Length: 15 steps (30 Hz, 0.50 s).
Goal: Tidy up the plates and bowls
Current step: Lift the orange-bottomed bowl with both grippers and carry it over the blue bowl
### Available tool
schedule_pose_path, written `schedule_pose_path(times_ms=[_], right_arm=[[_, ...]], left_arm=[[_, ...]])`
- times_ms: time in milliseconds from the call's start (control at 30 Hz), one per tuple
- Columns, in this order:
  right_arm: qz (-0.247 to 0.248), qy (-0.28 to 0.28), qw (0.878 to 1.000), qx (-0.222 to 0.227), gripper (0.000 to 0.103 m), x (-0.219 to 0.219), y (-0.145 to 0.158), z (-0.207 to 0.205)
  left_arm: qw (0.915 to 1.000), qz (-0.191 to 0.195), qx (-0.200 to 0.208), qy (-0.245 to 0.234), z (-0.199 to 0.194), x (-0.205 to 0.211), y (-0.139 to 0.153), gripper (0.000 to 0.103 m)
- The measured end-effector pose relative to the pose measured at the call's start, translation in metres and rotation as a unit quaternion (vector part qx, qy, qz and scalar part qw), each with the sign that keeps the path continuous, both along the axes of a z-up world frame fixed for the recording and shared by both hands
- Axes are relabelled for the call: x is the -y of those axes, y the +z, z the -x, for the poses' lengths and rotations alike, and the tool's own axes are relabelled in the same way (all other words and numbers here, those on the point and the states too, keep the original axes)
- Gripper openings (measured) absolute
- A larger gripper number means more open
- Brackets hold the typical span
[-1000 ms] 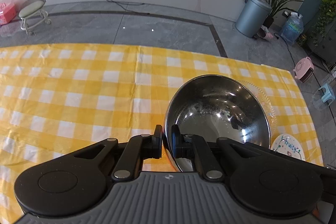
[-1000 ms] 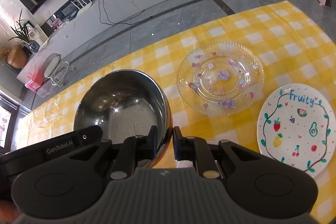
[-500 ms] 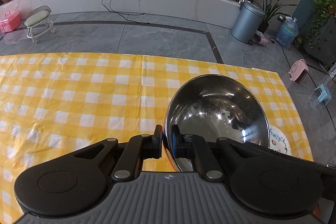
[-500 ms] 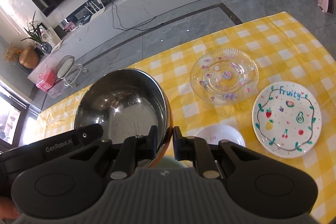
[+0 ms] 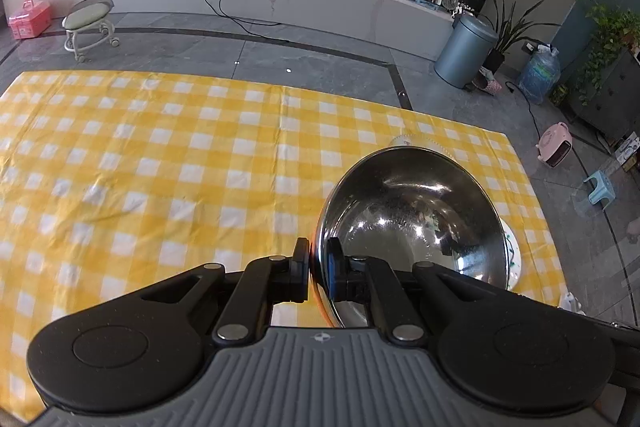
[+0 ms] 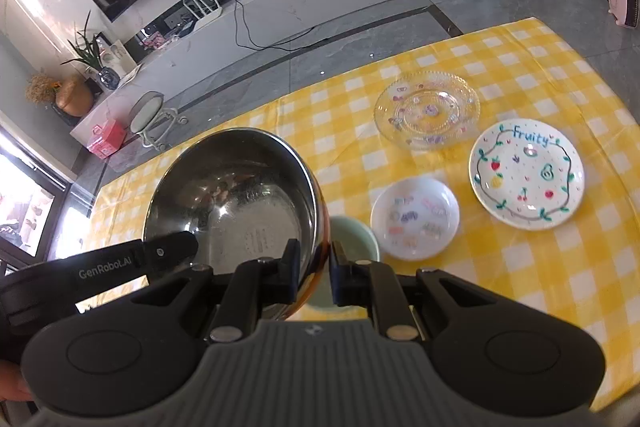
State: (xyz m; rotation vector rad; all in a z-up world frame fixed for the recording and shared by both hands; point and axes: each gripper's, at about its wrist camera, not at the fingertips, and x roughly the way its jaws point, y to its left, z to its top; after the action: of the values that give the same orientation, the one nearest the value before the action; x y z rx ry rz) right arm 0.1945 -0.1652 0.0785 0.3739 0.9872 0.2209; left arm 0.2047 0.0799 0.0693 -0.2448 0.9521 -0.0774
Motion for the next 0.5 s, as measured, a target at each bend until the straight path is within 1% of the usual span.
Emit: schedule_pose_path(times_ms=[200,500], right_arm=[[-0.019,0.002,1.000,-0.001,0.013,0.002,0.002,0.040],[-0.052,0.004,0.998,-0.020,0.013,0.003,-0.013,0.092]], left_arm=[[0.9998,0.006,0.011,0.018,0.036,-0.006,0.002,0.009],[0.9985,0.028,0.009,0.047,0.082,-0.019,-0.010,0.009]])
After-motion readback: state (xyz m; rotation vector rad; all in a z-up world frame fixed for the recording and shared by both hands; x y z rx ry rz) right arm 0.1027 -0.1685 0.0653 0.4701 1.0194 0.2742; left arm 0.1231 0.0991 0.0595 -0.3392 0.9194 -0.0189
